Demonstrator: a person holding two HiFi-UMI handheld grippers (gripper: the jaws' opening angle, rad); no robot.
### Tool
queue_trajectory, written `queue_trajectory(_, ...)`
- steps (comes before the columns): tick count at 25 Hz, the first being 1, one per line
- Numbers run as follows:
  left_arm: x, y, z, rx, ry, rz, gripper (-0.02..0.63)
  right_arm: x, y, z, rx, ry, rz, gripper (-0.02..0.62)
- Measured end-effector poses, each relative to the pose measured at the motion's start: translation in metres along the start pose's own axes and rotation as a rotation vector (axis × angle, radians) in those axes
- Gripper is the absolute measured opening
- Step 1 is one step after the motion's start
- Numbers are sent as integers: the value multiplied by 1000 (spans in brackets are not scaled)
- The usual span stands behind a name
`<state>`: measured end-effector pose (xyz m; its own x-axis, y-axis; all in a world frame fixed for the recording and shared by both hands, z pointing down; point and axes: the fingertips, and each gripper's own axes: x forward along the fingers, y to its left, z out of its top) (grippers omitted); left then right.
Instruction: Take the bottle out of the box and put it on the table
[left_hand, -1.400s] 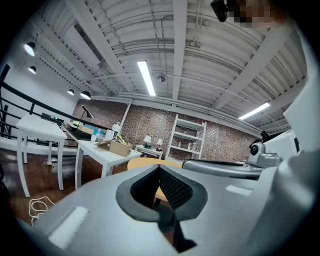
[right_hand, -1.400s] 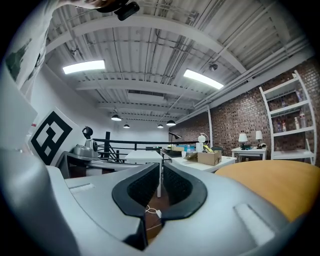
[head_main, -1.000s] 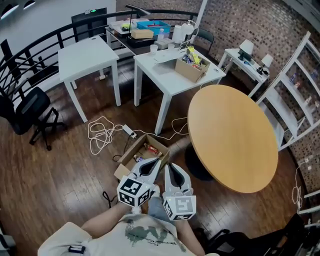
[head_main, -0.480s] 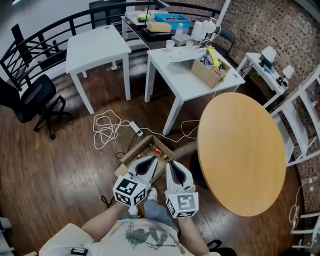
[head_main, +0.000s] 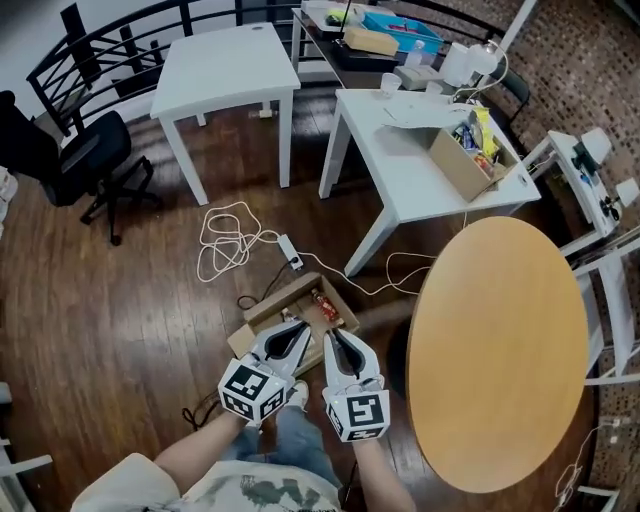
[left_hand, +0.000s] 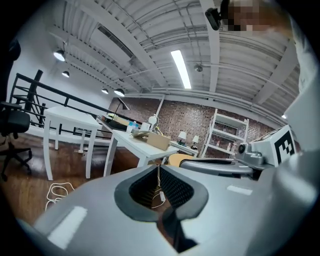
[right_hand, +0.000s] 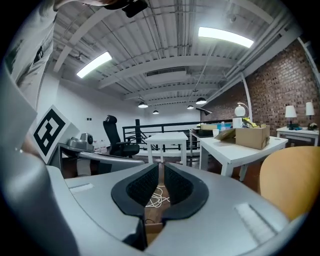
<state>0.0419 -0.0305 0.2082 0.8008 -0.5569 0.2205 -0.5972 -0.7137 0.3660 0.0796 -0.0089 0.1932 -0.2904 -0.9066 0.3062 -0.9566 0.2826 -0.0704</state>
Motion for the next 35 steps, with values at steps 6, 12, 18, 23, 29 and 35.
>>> queue_trajectory(6,37,38,-56,-31,63,83,0,40,-28,-62,79,74,76,36)
queue_trajectory(12,60,60,-108,-46,130,112,0,77,-37,-126,140,141,172,52)
queue_trajectory(18,68,90,-158,-85,175,128,0,103,-44,-195,187,230,171,58)
queue_trajectory(23,65,122,-216,-135,221,133,0,123,-37,-263,228,302,169,62)
queue_trajectory(29,72,161,-288,-208,310,125,0,158,-21,-342,236,393,194,90)
queue_trajectory(35,77,200,-348,-215,344,132,0,188,-15,-410,253,410,196,107)
